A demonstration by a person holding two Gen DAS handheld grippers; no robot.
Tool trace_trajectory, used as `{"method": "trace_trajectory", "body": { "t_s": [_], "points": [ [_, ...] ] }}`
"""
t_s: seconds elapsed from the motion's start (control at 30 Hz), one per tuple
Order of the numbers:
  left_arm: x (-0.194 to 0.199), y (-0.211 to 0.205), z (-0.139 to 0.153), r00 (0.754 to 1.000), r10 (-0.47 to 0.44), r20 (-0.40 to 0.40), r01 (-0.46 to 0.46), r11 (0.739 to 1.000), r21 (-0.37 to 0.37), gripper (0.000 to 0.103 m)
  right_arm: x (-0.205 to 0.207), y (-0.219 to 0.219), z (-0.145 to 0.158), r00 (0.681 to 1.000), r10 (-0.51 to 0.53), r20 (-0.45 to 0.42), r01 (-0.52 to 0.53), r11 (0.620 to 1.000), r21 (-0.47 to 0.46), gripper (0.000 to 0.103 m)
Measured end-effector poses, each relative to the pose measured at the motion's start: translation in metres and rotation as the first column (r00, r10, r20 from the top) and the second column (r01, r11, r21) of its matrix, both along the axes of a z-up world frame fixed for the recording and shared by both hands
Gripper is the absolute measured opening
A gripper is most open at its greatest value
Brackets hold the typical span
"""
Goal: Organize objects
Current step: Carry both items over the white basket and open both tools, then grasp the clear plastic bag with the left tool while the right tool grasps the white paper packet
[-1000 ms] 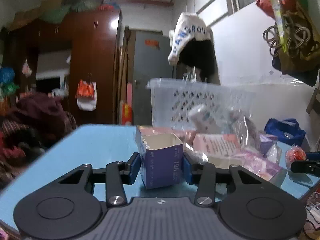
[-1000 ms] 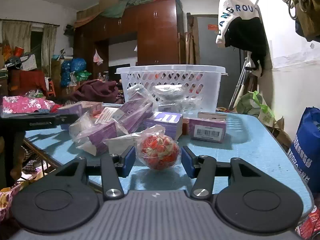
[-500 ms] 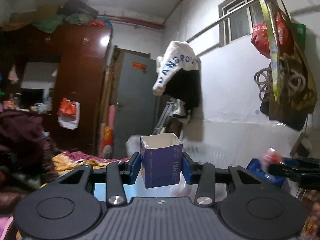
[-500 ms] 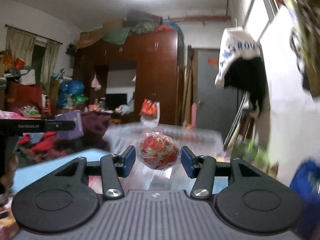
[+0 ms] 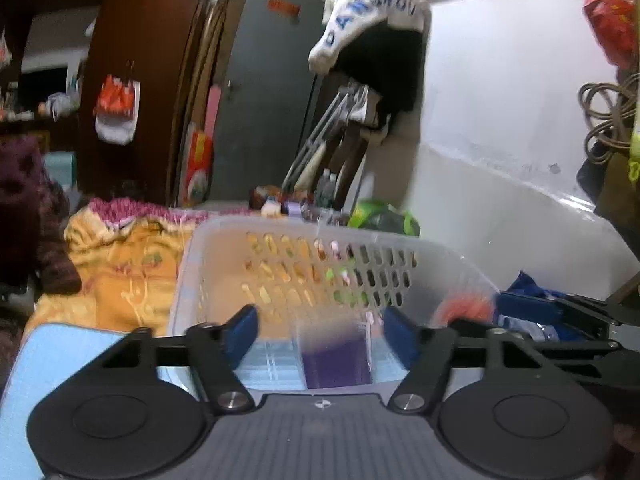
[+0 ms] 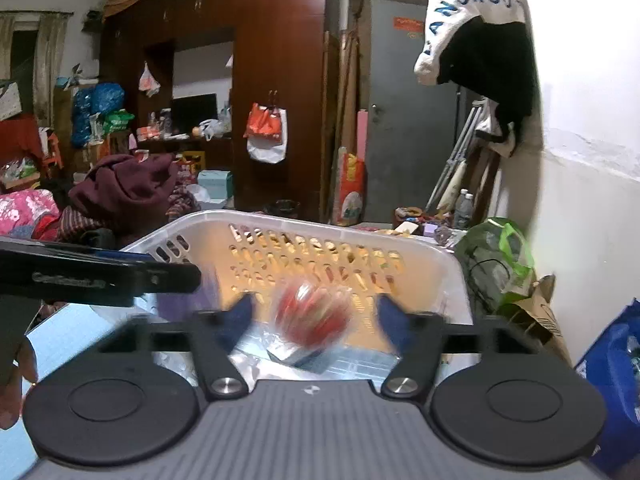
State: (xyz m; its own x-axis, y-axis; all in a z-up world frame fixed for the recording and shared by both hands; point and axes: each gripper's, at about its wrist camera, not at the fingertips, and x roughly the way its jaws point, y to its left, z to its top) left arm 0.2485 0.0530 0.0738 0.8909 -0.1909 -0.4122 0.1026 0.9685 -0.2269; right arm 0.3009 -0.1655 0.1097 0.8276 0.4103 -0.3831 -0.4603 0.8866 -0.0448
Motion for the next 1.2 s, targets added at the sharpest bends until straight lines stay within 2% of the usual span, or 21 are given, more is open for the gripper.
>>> {"method": "trace_trajectory", "body": {
  "t_s": [0.03, 0.07, 0.13, 0.2, 0.3, 0.37, 0.43, 0.47, 0.63, 0.7, 0.8, 0.83, 0.87, 1.0, 1.2],
  "points": [
    [-0.014, 0.0, 0.002, 0.999, 0.015, 0.03, -0.015, 1.0, 0.017, 0.086, -0.013, -0.005, 0.001, 1.0, 0.005, 0.021, -0.005, 1.0, 0.015, 0.098],
    [-0.028, 0.0, 0.005, 0.998, 0.019, 0.057, -0.02, 1.0, 0.023, 0.086, -0.029, -0.013, 0.0, 0.999, 0.015, 0.047, -0.016, 0.999, 0.037, 0.101],
    [-0.071, 0.001, 0.003, 0.992, -0.015, 0.128, 0.012, 1.0, 0.023, 0.088, -0.067, -0.037, -0.007, 0.992, 0.056, 0.113, -0.067, 0.993, 0.1, 0.103],
    [-0.122, 0.001, -0.008, 0.981, -0.042, 0.189, 0.034, 0.998, 0.047, 0.094, -0.106, -0.058, -0.028, 0.987, 0.094, 0.133, -0.112, 0.985, 0.133, 0.103],
    [-0.176, 0.0, -0.036, 0.975, -0.061, 0.215, 0.044, 0.995, 0.085, 0.095, -0.152, -0.074, -0.071, 0.984, 0.117, 0.132, -0.133, 0.984, 0.118, 0.103],
    [-0.197, 0.003, -0.058, 0.982, -0.051, 0.183, 0.043, 0.998, 0.046, 0.095, -0.168, -0.076, -0.095, 0.988, 0.116, 0.103, -0.128, 0.985, 0.119, 0.103],
    [-0.202, 0.004, -0.078, 0.991, -0.07, 0.111, 0.07, 0.998, 0.006, 0.095, -0.171, -0.072, -0.108, 0.988, 0.136, 0.067, -0.144, 0.981, 0.133, 0.103],
    [-0.205, 0.003, -0.086, 0.991, -0.083, 0.101, 0.083, 0.996, -0.004, 0.095, -0.17, -0.068, -0.113, 0.987, 0.148, 0.056, -0.155, 0.98, 0.128, 0.103],
    [-0.205, -0.001, -0.106, 0.991, -0.09, 0.095, 0.089, 0.996, 0.016, 0.095, -0.151, -0.046, -0.12, 0.985, 0.171, 0.03, -0.172, 0.985, 0.01, 0.103],
    [-0.208, 0.003, -0.113, 0.992, -0.091, 0.093, 0.091, 0.996, 0.012, 0.095, -0.15, -0.041, -0.122, 0.986, 0.164, 0.03, -0.164, 0.986, -0.006, 0.103],
    [-0.206, 0.005, -0.116, 0.993, -0.081, 0.08, 0.081, 0.997, 0.014, 0.095, -0.156, -0.038, -0.12, 0.986, 0.163, 0.039, -0.164, 0.986, 0.008, 0.1],
    [-0.206, 0.005, -0.117, 0.994, -0.077, 0.083, 0.077, 0.997, 0.007, 0.095, -0.157, -0.038, -0.121, 0.985, 0.166, 0.04, -0.166, 0.986, 0.005, 0.089],
    [-0.204, 0.004, -0.117, 0.994, -0.074, 0.084, 0.073, 0.997, 0.007, 0.095, -0.158, -0.041, -0.123, 0.985, 0.166, 0.038, -0.166, 0.986, 0.007, 0.083],
    [-0.204, 0.001, -0.117, 0.993, -0.072, 0.093, 0.069, 0.997, 0.033, 0.095, -0.168, -0.056, -0.133, 0.985, 0.169, 0.03, -0.17, 0.984, 0.047, 0.081],
    [-0.192, -0.01, -0.118, 0.996, -0.066, 0.067, 0.066, 0.998, 0.012, 0.095, -0.178, -0.075, -0.133, 0.988, 0.15, 0.044, -0.153, 0.984, 0.094, 0.081]
  ]
}}
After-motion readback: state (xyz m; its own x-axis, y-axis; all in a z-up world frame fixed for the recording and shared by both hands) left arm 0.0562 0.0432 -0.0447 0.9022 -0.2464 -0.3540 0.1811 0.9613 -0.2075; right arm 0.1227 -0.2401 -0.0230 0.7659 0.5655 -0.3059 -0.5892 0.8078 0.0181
